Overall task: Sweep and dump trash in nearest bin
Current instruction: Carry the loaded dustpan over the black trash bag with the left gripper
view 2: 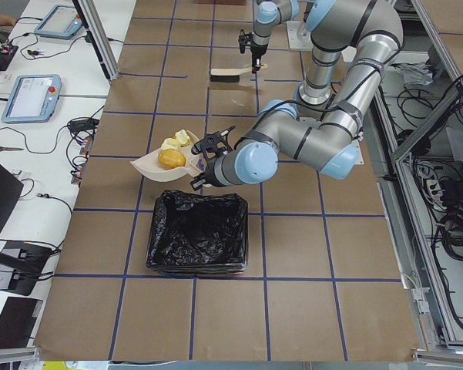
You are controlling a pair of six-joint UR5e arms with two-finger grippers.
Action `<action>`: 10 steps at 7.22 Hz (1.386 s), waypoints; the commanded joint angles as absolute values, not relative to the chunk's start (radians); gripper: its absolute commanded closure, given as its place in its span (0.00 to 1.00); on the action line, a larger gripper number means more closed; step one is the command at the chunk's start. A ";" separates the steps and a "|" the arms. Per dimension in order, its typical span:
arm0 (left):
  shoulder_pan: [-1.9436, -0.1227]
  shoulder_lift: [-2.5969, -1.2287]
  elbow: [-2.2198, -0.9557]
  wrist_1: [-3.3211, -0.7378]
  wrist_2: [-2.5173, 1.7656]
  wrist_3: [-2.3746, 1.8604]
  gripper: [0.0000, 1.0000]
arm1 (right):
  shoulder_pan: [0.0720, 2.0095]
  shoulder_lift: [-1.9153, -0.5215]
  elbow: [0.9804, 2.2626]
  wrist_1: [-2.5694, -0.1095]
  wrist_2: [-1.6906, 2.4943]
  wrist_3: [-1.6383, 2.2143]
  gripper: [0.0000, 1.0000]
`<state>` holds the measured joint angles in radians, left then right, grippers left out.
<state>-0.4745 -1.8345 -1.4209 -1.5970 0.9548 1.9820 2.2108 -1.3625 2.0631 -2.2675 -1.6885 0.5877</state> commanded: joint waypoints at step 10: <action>-0.167 -1.965 -1.233 -1.680 1.055 2.025 0.93 | 2.206 -1.371 2.036 -2.189 -1.637 0.595 0.95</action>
<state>-0.1481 -1.9639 -1.2292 -1.7104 0.9987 2.0252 2.2047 -1.3712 2.0347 -2.1934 -1.6239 0.5963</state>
